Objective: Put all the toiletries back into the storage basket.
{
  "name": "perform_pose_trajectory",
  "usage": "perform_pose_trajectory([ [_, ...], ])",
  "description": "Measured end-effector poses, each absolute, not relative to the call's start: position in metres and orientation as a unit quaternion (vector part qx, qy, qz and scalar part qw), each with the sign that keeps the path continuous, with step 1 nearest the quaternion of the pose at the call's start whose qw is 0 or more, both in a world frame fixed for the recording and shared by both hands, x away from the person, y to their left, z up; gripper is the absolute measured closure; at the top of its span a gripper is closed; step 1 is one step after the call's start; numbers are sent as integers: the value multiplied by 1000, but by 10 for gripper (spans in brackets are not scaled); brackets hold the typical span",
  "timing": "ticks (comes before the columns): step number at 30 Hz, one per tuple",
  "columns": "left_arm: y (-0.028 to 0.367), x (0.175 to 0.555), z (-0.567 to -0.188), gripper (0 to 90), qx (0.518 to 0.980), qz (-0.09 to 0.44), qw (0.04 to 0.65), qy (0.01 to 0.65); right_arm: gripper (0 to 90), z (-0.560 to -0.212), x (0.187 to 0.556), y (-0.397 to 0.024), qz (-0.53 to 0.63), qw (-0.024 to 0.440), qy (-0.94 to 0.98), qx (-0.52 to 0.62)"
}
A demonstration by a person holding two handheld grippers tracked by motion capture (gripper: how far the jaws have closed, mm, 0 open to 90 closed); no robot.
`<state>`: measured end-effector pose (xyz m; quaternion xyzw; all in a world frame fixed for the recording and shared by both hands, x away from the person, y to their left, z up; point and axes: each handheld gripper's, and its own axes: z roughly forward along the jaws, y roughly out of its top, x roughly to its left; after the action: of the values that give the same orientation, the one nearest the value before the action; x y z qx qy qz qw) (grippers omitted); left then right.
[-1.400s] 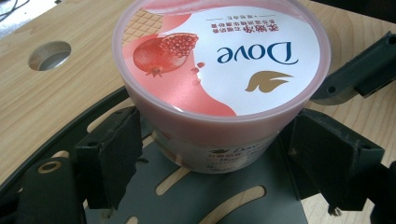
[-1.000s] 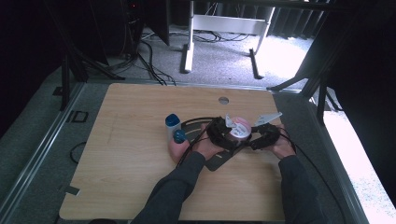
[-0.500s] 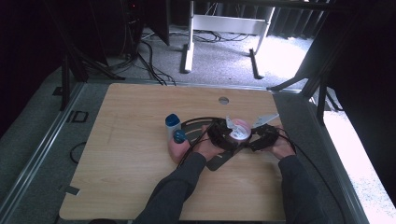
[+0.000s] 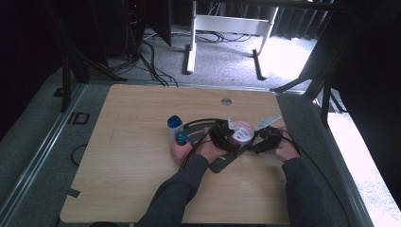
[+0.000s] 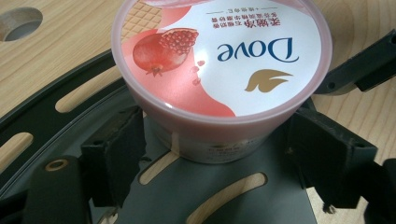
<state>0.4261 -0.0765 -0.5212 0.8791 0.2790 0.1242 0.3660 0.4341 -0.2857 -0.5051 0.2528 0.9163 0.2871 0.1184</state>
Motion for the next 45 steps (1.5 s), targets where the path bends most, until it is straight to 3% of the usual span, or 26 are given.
perform_pose_trajectory([
  [14, -66, 424, -522, 398, 874, 122, 382, 274, 228, -517, 439, -304, 303, 97, 904, 285],
  [27, -67, 423, -522, 415, 874, 122, 381, 277, 233, -515, 441, -307, 317, 85, 899, 290],
  [35, -68, 410, -523, 478, 861, 153, 378, 305, 322, -516, 432, -310, 331, 109, 891, 290],
  [40, -63, 406, -520, 479, 857, 148, 383, 312, 330, -515, 423, -312, 335, 118, 888, 292],
  [45, -58, 401, -517, 488, 853, 127, 396, 314, 407, -517, 406, -313, 355, 112, 874, 312],
])
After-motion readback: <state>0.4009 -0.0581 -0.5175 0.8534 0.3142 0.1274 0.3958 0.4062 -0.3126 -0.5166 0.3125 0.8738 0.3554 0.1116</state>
